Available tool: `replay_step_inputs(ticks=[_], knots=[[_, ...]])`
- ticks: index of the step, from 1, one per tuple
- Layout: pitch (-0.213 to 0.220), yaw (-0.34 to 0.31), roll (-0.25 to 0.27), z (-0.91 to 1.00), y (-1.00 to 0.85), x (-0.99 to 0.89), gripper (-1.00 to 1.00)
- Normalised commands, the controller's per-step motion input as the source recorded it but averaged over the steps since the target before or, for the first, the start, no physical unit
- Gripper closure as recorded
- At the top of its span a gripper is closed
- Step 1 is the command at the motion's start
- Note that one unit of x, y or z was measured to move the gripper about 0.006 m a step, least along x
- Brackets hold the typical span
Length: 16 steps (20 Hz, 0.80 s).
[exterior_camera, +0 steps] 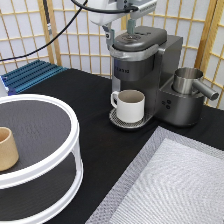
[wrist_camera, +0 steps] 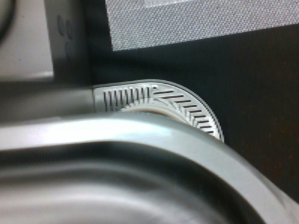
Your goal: Make coffee
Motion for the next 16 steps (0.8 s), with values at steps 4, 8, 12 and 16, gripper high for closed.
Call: replay_step_inputs(ticks=[4, 8, 12, 16], knots=[[-0.049, 0.059, -0.136, -0.68, 0.37, -0.3, -1.0], [-0.038, 0.079, -0.071, -0.98, 0.19, -0.14, -1.0], [0.007, 0.096, -0.037, -1.0, 0.04, -0.02, -1.0], [0.0, 0.106, -0.081, 0.23, -0.12, -0.04, -1.0]])
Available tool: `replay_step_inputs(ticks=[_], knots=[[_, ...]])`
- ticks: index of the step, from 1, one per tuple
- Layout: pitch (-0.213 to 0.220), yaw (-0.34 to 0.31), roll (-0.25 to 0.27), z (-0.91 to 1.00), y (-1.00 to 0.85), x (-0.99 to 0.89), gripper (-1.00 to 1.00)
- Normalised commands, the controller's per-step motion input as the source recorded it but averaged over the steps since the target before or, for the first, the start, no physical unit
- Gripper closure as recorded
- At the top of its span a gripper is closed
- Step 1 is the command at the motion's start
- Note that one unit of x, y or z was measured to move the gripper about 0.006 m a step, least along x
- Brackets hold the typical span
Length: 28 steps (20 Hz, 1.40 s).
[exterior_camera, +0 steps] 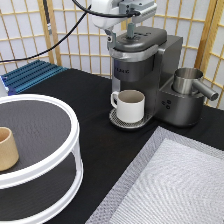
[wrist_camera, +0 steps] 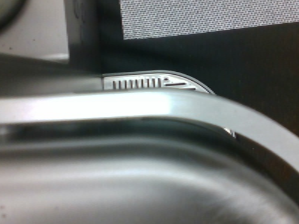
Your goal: Make coffee
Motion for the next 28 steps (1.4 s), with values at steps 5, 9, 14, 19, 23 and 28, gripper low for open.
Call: replay_step_inputs(ticks=[5, 9, 14, 19, 23, 28], knots=[[-0.065, 0.081, 0.01, 1.0, -0.71, -0.31, -1.0], [-0.072, 0.0, 0.071, 0.51, -0.99, -0.08, -1.0], [-0.056, 0.0, 0.022, -0.37, -1.0, 0.0, -1.0], [-0.087, 0.0, 0.0, -0.59, -1.0, -0.03, -1.0], [-0.08, 0.001, -0.023, -0.29, -0.5, -0.22, -1.0], [0.0, 0.0, 0.0, 0.0, 0.0, 0.0, -1.0]])
